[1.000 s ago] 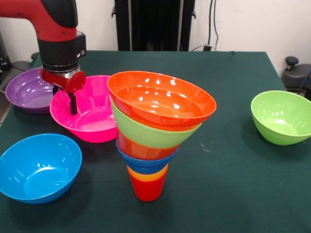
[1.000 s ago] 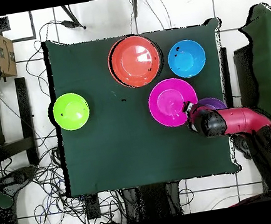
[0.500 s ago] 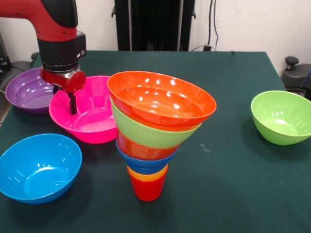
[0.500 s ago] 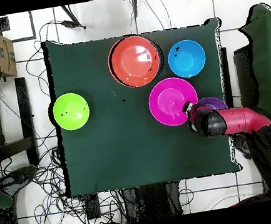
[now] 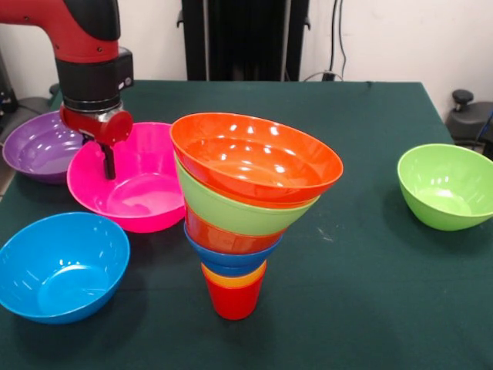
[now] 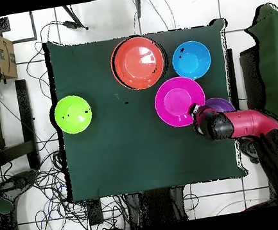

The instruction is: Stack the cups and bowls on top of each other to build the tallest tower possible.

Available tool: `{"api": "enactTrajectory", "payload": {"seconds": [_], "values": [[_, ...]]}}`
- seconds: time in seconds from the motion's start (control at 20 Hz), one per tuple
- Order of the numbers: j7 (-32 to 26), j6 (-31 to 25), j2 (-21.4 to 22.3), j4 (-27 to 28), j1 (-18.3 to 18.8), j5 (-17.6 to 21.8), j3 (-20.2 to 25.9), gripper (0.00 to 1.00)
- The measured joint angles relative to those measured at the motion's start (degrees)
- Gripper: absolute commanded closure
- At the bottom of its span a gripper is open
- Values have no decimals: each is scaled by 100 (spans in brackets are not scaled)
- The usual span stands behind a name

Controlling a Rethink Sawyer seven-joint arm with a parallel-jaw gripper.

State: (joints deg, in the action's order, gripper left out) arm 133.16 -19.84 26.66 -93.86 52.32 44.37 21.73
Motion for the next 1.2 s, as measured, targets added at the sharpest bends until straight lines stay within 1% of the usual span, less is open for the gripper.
{"api": "enactTrajectory", "payload": {"seconds": [0.2,0.4,0.8,0.95,1.2], "values": [[0,-26,41,-2,8,-50,0,100],[0,-150,195,-65,34,-151,10,100],[-1,-725,897,-357,158,-627,131,100],[0,-917,1021,-409,233,-720,185,100],[0,-1113,1041,-431,324,-820,256,100]]}}
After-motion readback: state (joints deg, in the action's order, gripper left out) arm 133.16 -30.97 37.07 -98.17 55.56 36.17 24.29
